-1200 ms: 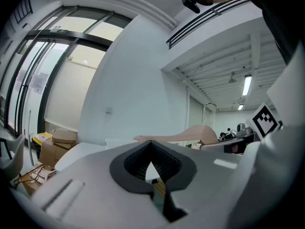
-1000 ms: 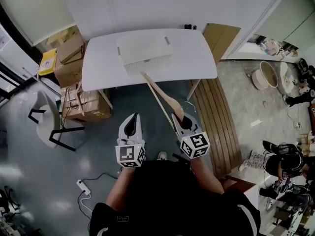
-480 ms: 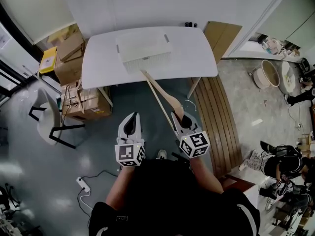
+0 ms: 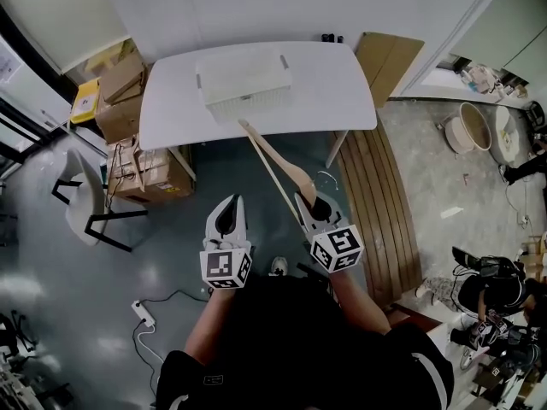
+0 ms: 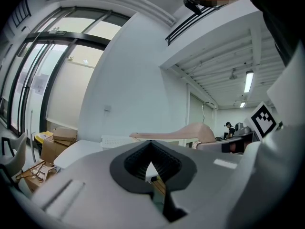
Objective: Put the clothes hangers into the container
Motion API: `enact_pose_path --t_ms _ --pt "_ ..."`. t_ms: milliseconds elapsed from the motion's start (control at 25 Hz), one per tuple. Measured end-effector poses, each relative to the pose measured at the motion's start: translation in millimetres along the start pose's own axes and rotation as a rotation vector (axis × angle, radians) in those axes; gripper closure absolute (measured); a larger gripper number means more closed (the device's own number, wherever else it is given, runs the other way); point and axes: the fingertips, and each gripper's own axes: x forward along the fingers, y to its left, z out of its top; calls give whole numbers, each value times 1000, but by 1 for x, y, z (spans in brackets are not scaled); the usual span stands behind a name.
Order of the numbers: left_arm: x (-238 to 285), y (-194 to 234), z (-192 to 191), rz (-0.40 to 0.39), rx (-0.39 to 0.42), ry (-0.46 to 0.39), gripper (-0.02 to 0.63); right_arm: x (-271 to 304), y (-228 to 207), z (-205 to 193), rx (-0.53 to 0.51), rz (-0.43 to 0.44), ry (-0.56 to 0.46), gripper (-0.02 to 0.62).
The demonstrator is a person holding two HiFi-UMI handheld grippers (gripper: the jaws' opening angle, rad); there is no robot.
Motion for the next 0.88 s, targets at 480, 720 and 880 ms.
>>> enact_pose_path --t_ms 480,720,880 --pt "5 0 -4 35 -5 17 603 13 -17 1 19 25 -8 535" --pt "35 24 -1 38 -7 -16 603 43 -28 3 18 7 -8 535" --pt "62 44 4 22 -10 -18 603 69 -32 12 9 6 -10 535"
